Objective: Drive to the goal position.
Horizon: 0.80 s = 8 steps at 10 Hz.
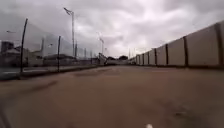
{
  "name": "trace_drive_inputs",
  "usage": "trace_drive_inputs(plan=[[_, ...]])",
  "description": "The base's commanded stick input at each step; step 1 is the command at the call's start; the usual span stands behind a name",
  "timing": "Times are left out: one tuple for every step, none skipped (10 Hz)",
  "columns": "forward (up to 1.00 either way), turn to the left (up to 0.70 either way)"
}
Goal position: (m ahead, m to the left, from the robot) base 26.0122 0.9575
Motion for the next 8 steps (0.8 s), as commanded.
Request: trace_drive_inputs(plan=[[1.00, 0.00], [1.00, 0.00], [1.00, 0.00], [1.00, 0.00], [1.00, 0.00], [1.00, 0.00], [1.00, 0.00], [1.00, 0.00]])
